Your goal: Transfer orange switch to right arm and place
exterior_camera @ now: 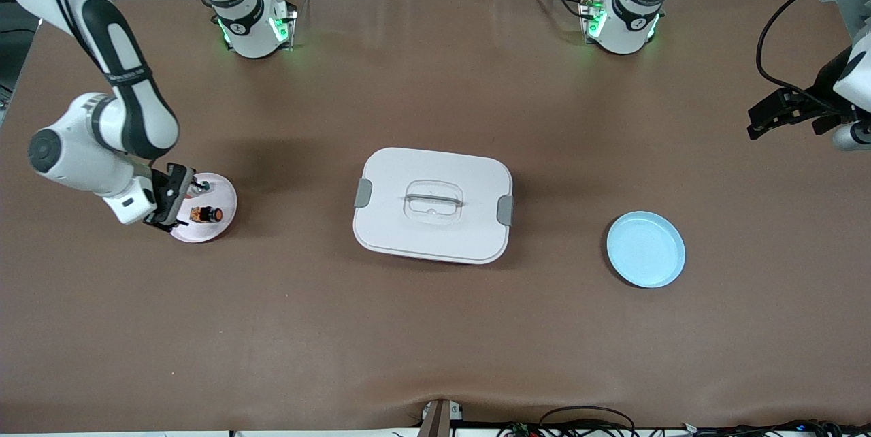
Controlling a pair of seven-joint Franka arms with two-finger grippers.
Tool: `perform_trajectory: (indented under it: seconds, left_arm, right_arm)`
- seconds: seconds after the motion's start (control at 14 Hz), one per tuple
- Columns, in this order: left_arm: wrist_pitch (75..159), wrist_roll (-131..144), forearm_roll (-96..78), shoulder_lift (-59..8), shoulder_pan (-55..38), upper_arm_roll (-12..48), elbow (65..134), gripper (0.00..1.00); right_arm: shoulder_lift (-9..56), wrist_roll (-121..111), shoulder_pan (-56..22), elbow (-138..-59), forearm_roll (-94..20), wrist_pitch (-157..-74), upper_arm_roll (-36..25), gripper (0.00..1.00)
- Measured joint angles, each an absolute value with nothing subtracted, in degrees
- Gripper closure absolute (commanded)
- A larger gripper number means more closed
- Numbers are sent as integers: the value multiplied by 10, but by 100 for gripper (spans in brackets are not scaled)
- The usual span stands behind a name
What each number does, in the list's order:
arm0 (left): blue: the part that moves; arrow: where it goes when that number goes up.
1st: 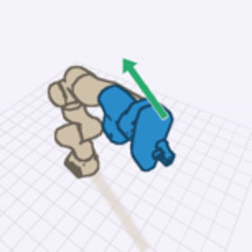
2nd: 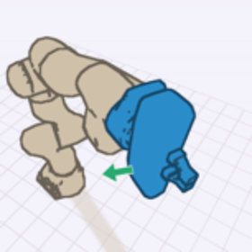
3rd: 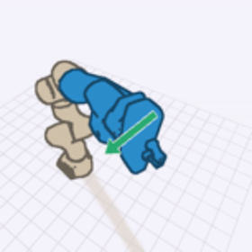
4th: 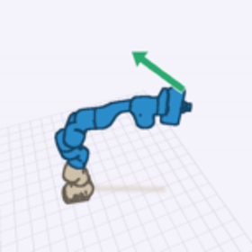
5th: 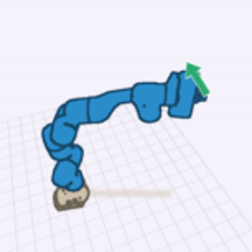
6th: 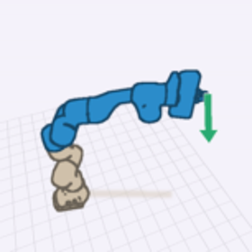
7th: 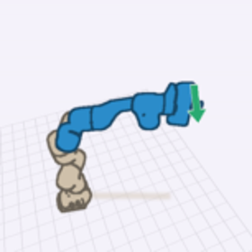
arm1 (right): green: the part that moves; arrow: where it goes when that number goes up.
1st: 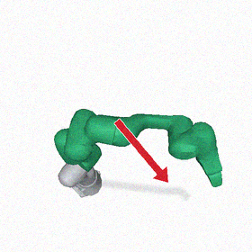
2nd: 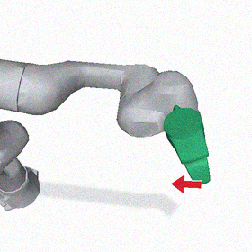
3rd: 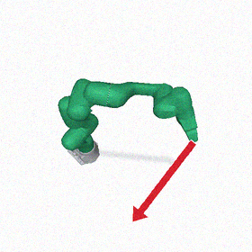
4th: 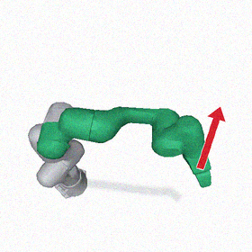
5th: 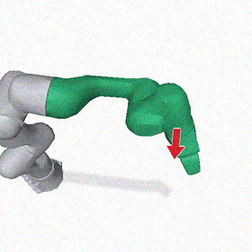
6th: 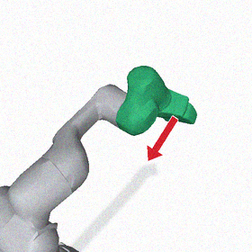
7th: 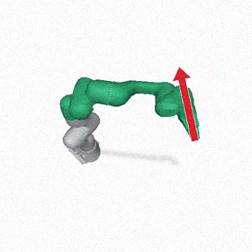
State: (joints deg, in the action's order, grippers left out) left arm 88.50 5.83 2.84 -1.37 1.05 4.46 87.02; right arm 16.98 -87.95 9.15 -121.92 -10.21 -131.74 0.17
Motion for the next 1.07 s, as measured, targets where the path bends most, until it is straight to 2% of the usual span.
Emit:
perform_trajectory:
  seconds: [0.21, 0.78, 1.07]
  left_arm:
    - [887, 58, 28, -13, 10, 45, 870, 0]
    - [892, 57, 26, -9, 7, 58, 870, 0]
    - [892, 57, 24, -3, 7, 59, 870, 0]
  right_arm:
    - [158, -804, 103, -1165, -102, -1225, 1, 0]
    - [107, -533, 103, -1079, -62, -1071, 6, 0]
    - [89, -407, 99, -1017, -30, -970, 13, 0]
